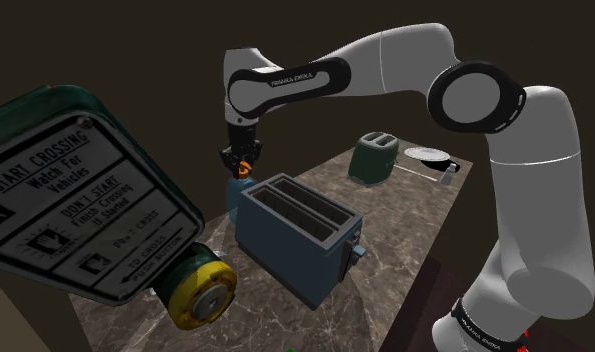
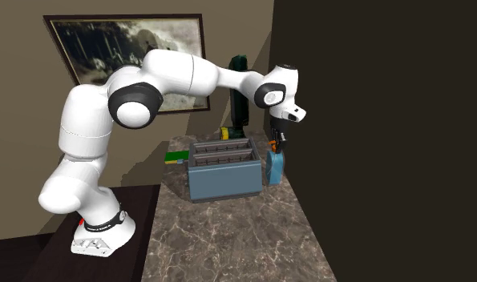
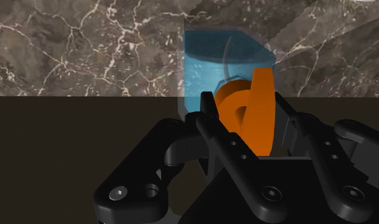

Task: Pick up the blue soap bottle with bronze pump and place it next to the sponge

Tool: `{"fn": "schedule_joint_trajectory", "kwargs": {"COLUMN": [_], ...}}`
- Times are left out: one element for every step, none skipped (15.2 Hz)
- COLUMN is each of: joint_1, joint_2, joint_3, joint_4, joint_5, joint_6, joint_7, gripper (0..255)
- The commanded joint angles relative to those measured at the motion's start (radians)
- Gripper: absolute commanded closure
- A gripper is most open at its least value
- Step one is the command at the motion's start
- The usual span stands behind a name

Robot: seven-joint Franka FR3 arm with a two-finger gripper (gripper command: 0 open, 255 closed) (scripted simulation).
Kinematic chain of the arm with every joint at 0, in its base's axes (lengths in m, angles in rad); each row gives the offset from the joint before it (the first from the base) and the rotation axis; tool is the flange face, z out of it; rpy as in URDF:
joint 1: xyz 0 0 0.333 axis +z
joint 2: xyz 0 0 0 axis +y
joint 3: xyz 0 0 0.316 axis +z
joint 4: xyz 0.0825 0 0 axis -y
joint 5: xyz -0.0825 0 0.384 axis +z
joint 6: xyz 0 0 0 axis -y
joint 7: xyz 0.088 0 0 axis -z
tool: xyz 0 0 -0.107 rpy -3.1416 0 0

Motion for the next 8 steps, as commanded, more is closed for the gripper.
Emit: {"fn": "schedule_joint_trajectory", "kwargs": {"joint_1": [0.000,0.000,0.000,0.001,0.001,0.002,0.002,0.003], "joint_2": [0.000,-0.003,-0.006,-0.008,-0.010,-0.012,-0.013,-0.015], "joint_3": [0.000,0.001,0.001,0.002,0.002,0.002,0.003,0.003], "joint_4": [-0.001,0.009,0.018,0.028,0.039,0.049,0.060,0.072], "joint_5": [0.000,0.001,0.002,0.003,0.003,0.004,0.005,0.005], "joint_6": [0.000,-0.012,-0.024,-0.036,-0.048,-0.061,-0.073,-0.086], "joint_7": [0.000,-0.001,-0.001,-0.002,-0.003,-0.003,-0.004,-0.005], "gripper": [255,255,255,255,255,255,255,255]}}
